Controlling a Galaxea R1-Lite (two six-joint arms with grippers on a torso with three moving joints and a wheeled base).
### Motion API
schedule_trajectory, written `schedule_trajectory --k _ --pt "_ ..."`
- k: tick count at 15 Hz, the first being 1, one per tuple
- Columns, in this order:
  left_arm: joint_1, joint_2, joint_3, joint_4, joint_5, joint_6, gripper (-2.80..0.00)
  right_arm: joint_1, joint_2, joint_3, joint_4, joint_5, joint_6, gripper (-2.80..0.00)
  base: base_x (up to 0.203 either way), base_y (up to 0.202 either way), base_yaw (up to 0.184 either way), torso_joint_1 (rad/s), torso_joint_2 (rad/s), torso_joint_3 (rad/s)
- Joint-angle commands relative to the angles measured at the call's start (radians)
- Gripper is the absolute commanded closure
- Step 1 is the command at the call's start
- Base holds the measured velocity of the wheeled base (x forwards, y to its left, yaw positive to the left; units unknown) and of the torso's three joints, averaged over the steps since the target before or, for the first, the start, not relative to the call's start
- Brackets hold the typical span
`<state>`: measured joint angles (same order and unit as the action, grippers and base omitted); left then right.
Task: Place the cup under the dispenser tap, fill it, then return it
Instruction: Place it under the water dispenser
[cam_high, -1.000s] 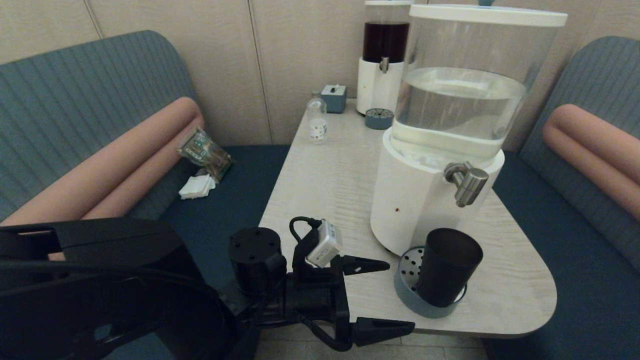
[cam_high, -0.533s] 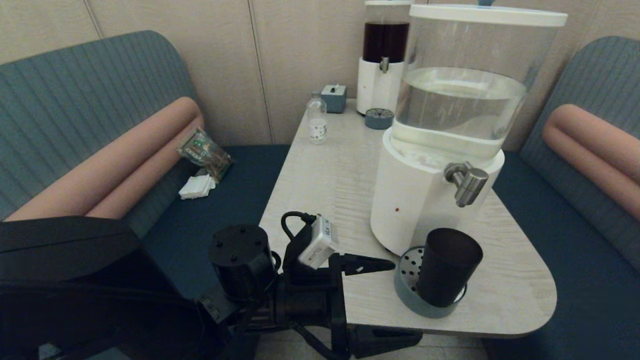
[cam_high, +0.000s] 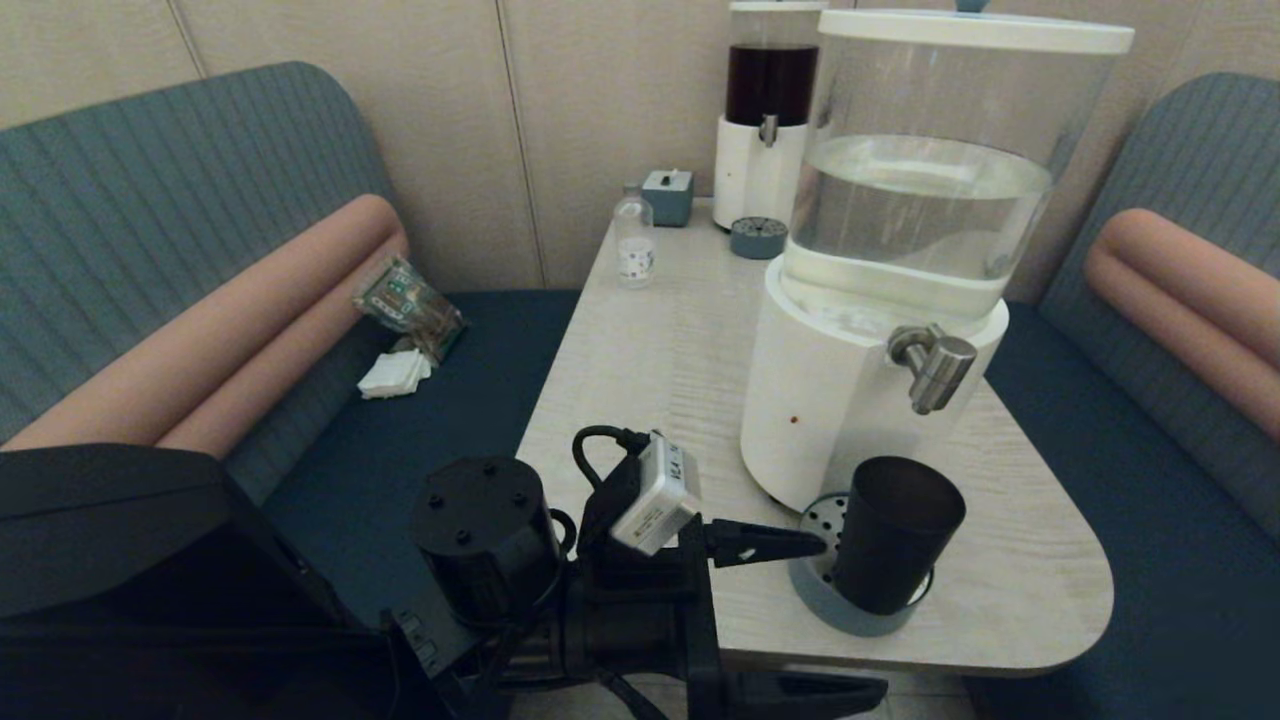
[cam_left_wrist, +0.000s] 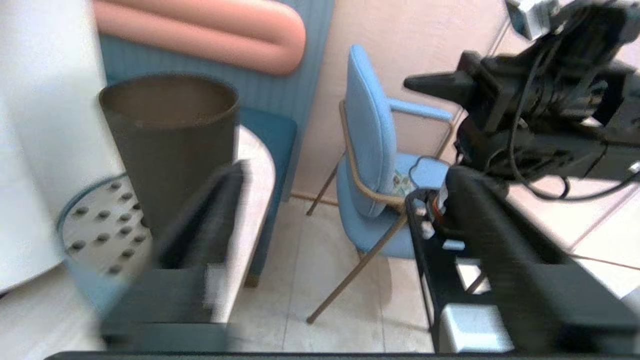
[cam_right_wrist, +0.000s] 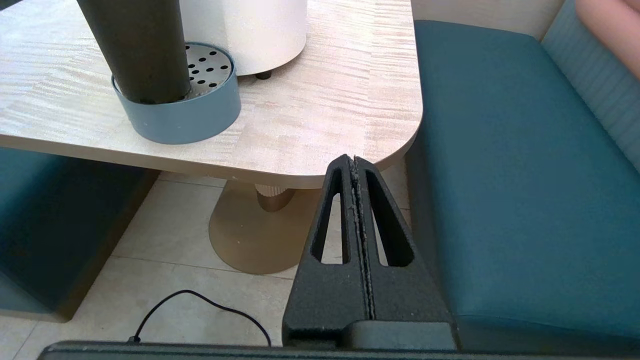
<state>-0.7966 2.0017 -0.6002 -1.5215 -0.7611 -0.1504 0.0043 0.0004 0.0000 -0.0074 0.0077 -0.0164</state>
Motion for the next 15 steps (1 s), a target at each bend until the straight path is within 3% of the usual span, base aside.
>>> schedule_trajectory --k 1,7,15 --pt "-0.039 0.013 -0.021 -0.009 0.007 -0.007 0.0 0.0 -0.002 0.0 0.0 0.0 0.0 0.0 0.0 0.0 0.0 0.0 0.0 0.0" --pt "-0.117 0.106 -0.08 -0.009 0.027 -0.02 0.0 0.0 -0.002 0.0 -0.001 0.002 0.0 0.0 0.0 0.0 0.0 0.0 0.0 0.0" --pt "-0.124 0.235 -0.173 -0.009 0.028 -0.02 0.0 0.0 -0.002 0.0 0.0 0.002 -0.001 0.0 0.0 0.0 0.0 0.0 0.0 0.0"
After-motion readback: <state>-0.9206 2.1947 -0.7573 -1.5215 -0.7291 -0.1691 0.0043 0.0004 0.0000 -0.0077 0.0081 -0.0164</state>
